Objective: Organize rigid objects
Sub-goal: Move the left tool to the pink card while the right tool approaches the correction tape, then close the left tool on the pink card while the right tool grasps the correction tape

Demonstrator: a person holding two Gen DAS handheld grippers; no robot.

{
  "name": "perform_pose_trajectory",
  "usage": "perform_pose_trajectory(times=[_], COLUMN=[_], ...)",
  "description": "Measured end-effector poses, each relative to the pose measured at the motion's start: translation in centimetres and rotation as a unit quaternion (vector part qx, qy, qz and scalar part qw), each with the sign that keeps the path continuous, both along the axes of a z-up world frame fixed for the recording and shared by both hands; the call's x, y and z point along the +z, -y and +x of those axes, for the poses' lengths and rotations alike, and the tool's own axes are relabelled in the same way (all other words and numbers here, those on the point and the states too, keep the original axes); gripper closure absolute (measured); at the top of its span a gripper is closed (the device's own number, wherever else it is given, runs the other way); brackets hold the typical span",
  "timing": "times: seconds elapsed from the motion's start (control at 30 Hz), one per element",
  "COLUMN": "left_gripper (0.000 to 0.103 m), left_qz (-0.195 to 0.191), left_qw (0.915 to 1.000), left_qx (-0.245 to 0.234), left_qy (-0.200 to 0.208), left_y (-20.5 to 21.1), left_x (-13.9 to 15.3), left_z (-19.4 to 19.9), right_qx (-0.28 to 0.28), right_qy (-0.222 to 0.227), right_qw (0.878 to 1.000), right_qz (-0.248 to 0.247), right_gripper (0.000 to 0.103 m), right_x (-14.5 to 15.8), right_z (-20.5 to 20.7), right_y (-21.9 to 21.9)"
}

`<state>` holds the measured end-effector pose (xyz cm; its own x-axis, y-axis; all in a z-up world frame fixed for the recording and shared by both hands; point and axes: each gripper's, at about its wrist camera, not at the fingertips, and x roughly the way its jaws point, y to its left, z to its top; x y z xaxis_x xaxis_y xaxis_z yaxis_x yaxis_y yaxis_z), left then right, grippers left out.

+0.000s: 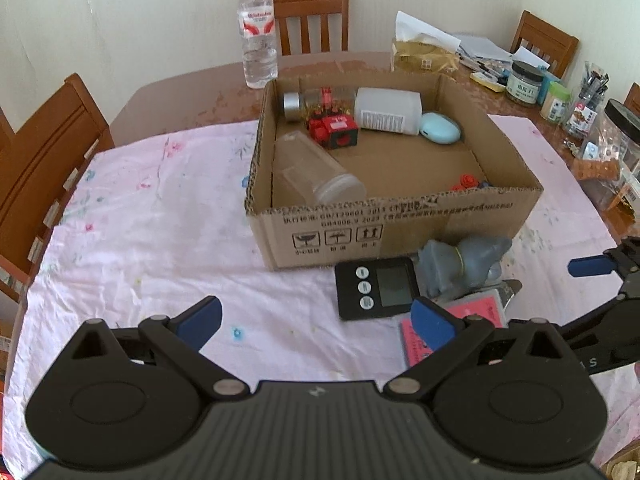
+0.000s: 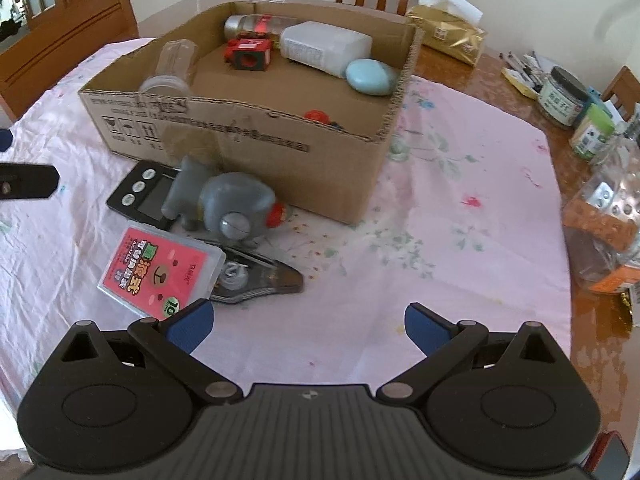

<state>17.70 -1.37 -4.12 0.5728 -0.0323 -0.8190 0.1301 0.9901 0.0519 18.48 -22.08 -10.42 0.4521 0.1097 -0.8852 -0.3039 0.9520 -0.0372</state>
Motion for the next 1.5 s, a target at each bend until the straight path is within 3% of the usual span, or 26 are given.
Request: perform_pose_trajectory(times=[0.5, 0.7, 0.9, 1.07, 1.23, 1.5], left_gripper=[0.002, 0.002, 0.002, 0.002, 0.002, 0.003], left_qz=[-0.013, -0.029, -0.048, -0.051, -0.053, -0.055], left_qw=[0.9996, 0.9986, 0.9955, 0.9934, 0.9941, 0.9961], left_qx=[-0.022, -0.039, -0.073, -0.089, -0.073, 0.005], left_qy=[-0.013, -0.02, -0.036, -0.051, -0.061, -0.068], left_y=[-1.6, -2.4, -2.4, -1.4, 0.1, 2.8], left_x=[-0.8, -1.4, -2.6, -3.6, -4.6, -6.2], left_z=[0.5, 1.1, 1.2, 0.8, 0.2, -0.4], right_qx=[0.0, -0.015, -0.047, -0.038, 0.011, 0.076], right_qy=[-0.015, -0.006, 0.0, 0.005, 0.017, 0.031], right_qw=[1.0, 1.0, 0.999, 0.999, 1.0, 0.996], right_qz=[0.023, 0.001, 0.004, 0.004, 0.01, 0.019], right_gripper=[0.0, 0.0, 0.0, 0.0, 0.0, 0.0], right_x=[-1.3, -2.1, -2.2, -2.2, -2.3, -2.5], right_z=[0.9, 1.2, 1.0, 0.5, 0.2, 0.0], right_y=[-3.8, -5.2, -3.8, -3.0, -2.0, -0.7])
